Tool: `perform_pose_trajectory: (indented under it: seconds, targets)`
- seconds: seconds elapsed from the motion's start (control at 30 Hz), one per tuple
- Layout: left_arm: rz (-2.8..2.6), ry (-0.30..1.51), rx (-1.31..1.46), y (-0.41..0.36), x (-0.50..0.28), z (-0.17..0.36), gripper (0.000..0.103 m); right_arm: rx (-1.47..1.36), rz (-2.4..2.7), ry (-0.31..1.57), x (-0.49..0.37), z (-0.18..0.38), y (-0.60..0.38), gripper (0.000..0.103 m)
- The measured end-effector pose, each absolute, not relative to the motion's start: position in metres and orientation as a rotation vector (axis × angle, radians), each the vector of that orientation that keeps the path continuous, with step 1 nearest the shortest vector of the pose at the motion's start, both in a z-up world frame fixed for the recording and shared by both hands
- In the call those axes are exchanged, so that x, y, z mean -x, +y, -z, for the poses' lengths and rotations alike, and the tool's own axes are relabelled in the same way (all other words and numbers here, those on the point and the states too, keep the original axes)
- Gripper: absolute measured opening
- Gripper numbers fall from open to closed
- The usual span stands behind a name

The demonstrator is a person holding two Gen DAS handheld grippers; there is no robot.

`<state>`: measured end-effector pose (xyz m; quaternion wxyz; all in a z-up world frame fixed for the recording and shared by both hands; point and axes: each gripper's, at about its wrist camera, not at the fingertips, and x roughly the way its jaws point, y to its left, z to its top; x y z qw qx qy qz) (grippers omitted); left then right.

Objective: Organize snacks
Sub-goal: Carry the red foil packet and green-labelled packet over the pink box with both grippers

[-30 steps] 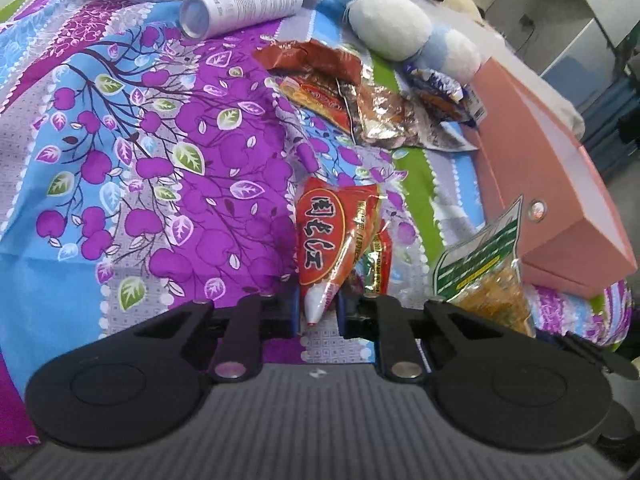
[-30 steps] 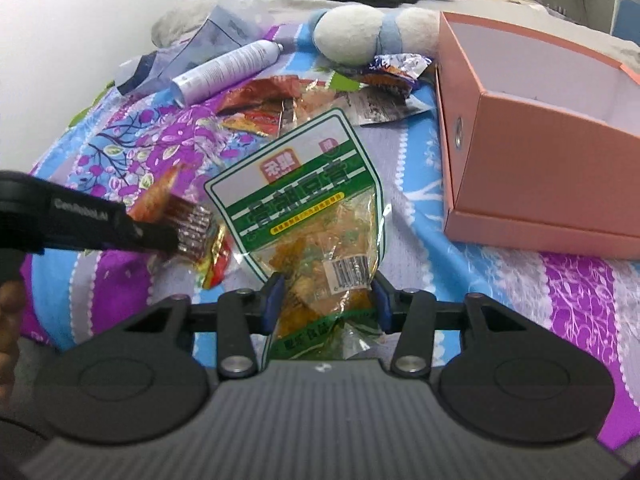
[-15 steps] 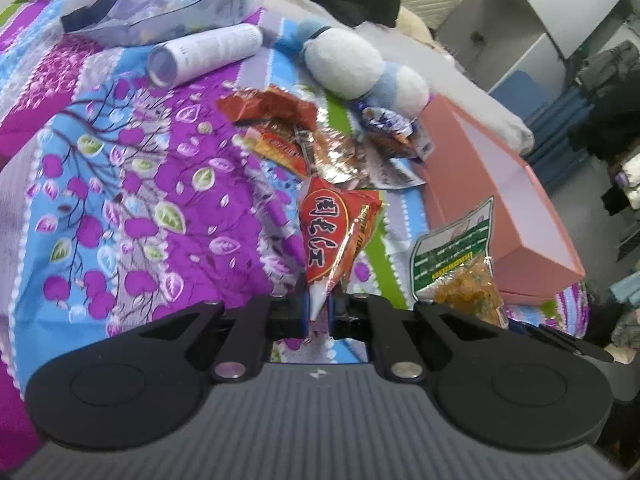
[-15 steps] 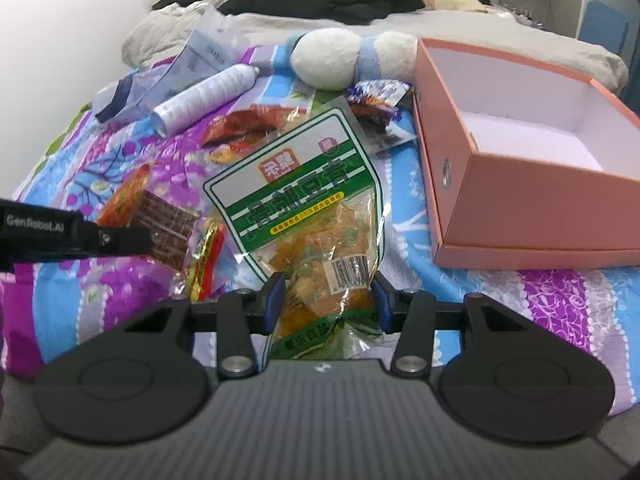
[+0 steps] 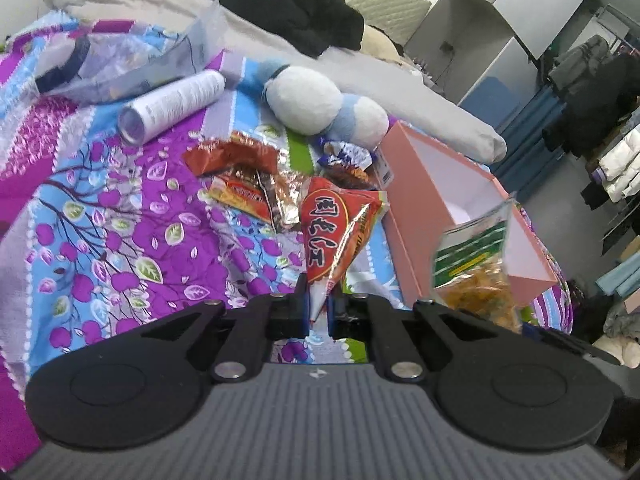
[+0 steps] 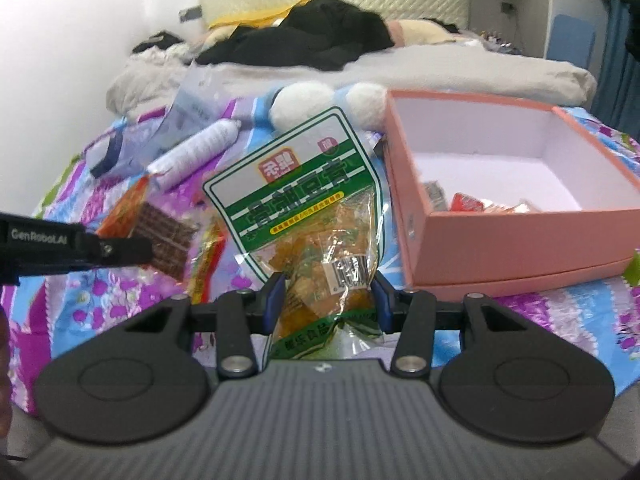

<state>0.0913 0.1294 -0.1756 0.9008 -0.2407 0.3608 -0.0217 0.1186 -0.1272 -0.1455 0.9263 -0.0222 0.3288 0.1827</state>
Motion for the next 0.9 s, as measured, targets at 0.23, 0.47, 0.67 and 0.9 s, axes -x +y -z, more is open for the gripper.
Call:
perform_pose_trajectory:
  seconds: [0.23,0.47,0.67,0.9]
  targets:
    - [0.079,0.713,0.454,0.102,-0.086,0.139,0.009,-0.010,-0.380,0.601,-0.103,0.114,-0.157,0.048]
    - [0.124,0.701,0.460,0.058,-0.090,0.118,0.009,-0.034,-0.355,0.562,-0.095,0.097,-0.193,0.048]
    - [0.138,0.704,0.440,0.030,-0.105,0.105,0.009,-0.068,-0.333,0.548,-0.103,0.093,-0.215,0.048]
    - [0.152,0.694,0.413,0.003,-0.143,0.084,0.009,-0.095,-0.312,0.548,-0.129,0.085,-0.239,0.048]
